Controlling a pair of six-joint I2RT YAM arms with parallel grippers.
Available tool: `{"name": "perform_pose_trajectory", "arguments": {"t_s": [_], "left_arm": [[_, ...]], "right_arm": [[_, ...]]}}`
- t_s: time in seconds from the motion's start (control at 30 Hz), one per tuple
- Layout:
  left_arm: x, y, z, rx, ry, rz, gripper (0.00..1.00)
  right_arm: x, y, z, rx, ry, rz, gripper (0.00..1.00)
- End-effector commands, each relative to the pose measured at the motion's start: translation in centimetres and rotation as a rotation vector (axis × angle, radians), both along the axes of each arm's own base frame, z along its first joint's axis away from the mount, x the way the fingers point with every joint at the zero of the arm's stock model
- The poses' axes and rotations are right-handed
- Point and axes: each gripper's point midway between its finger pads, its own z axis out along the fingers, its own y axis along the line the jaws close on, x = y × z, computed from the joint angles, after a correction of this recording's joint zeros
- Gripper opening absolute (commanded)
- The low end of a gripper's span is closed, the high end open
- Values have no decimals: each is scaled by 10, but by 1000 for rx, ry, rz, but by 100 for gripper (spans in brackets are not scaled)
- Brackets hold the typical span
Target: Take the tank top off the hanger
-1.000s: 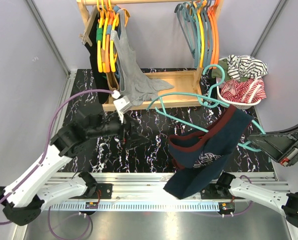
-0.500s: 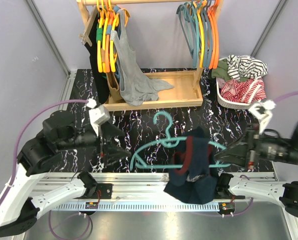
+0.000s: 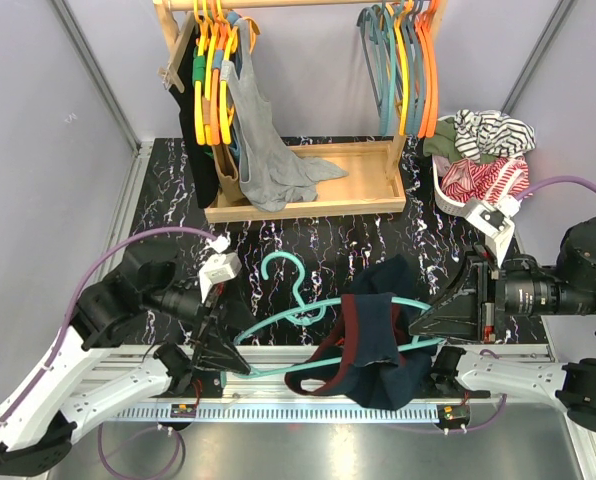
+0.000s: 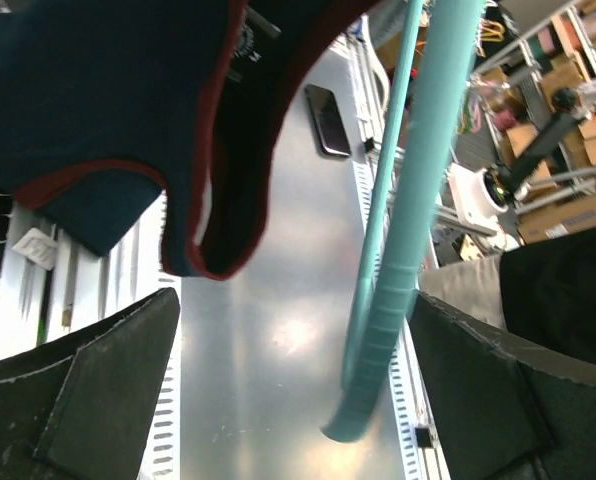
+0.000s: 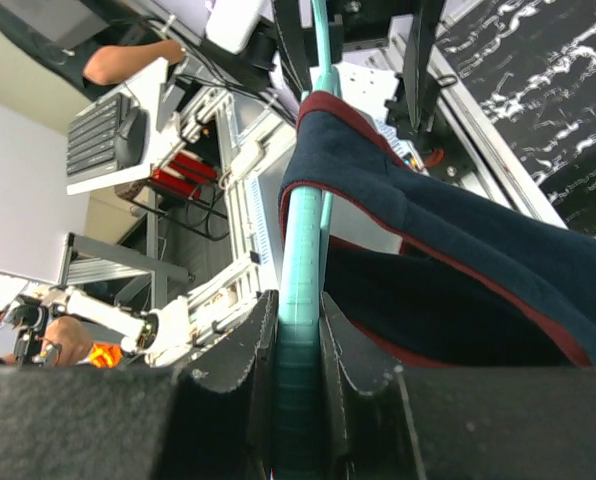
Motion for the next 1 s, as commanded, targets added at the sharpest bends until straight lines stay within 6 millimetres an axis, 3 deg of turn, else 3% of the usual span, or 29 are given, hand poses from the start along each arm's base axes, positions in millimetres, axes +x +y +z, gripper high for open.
{"name": "perform_pose_trajectory", "arguments": {"t_s": [0.0, 0.1, 0.2, 0.3, 0.33, 0.37, 0.43, 0.5, 0.57, 0.63, 0.73, 0.77, 0.87, 0.9, 0.93, 0.97], "left_arm": [[-15, 2, 24, -126, -18, -93, 99], [-26, 5, 35, -188, 6, -159, 94], [-33, 9, 33, -189, 39, -209, 64], [-36, 11, 33, -189, 43, -224, 23], [-35, 11, 34, -191, 34, -212, 11], [-34, 11, 35, -201, 1, -201, 0], [-34, 12, 29, -176, 4, -170, 0], [-30, 12, 24, -153, -10, -134, 0], [-27, 12, 23, -147, -37, -97, 0], [-21, 12, 20, -133, -51, -52, 0], [-12, 10, 16, -100, -82, 10, 0], [-8, 10, 12, -76, -84, 34, 0], [18, 10, 5, 20, -117, 188, 0], [28, 11, 3, 52, -126, 248, 0], [51, 16, 5, 94, -168, 392, 0], [61, 18, -2, 159, -134, 459, 0]], "right_arm": [[-6, 12, 33, 134, -68, 78, 0], [-2, 15, 38, 154, -84, 60, 0], [7, 21, 40, 172, -90, 31, 0], [21, 28, 36, 159, -88, -30, 1], [23, 29, 34, 156, -86, -41, 4], [26, 31, 33, 152, -85, -50, 22], [32, 33, 29, 142, -81, -78, 27], [35, 34, 28, 143, -77, -91, 45], [38, 32, 29, 150, -79, -113, 47], [42, 31, 27, 145, -79, -142, 64], [46, 23, 25, 136, -74, -191, 81], [48, 18, 27, 136, -77, -217, 100], [82, -14, 12, 59, -61, -487, 100], [108, -36, 6, 27, -68, -679, 100], [115, -53, -8, -25, -40, -775, 100], [121, -68, -14, -39, -52, -843, 100]]}}
